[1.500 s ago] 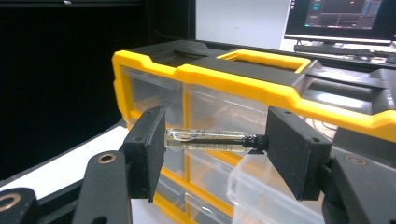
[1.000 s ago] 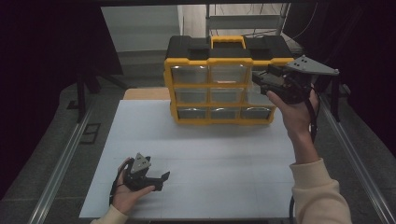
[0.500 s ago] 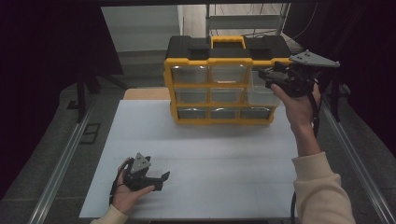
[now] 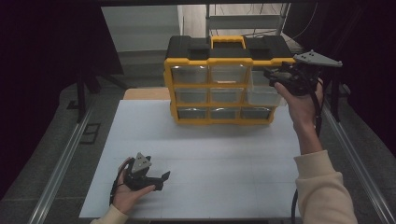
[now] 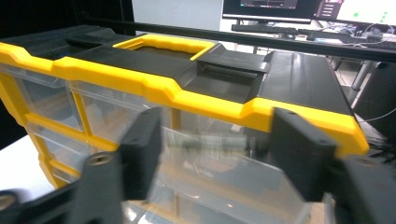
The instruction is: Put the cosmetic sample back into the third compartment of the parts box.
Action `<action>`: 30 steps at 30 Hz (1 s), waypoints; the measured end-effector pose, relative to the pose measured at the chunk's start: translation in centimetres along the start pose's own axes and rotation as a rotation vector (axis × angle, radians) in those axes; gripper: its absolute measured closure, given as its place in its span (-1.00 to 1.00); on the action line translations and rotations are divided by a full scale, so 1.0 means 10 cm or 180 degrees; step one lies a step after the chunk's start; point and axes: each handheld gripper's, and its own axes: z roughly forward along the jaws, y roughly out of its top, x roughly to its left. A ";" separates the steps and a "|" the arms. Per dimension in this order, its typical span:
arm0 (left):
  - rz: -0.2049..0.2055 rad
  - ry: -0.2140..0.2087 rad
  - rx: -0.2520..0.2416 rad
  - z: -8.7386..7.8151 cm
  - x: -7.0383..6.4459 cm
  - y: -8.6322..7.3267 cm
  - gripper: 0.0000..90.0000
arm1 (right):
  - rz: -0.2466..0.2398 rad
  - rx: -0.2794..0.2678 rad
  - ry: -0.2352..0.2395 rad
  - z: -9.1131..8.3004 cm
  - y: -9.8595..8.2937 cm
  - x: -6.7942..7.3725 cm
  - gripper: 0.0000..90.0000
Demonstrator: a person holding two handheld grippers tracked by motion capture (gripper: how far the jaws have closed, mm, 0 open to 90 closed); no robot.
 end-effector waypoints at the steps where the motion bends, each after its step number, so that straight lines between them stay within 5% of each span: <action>1: 0.0003 0.0004 -0.0003 0.00 0.00 0.00 -0.86 | 0.0057 0.0006 0.0052 0.00 -0.01 -0.01 -0.54; 24: -0.0096 -0.0012 -0.0064 -0.05 0.03 0.03 -0.86 | -0.0114 -0.0202 0.0422 -0.36 -0.20 0.10 -0.54; 30: -0.0084 0.0004 -0.0057 -0.05 0.02 0.04 -0.86 | -0.0144 -0.0326 0.0648 -0.58 -0.29 0.16 -0.54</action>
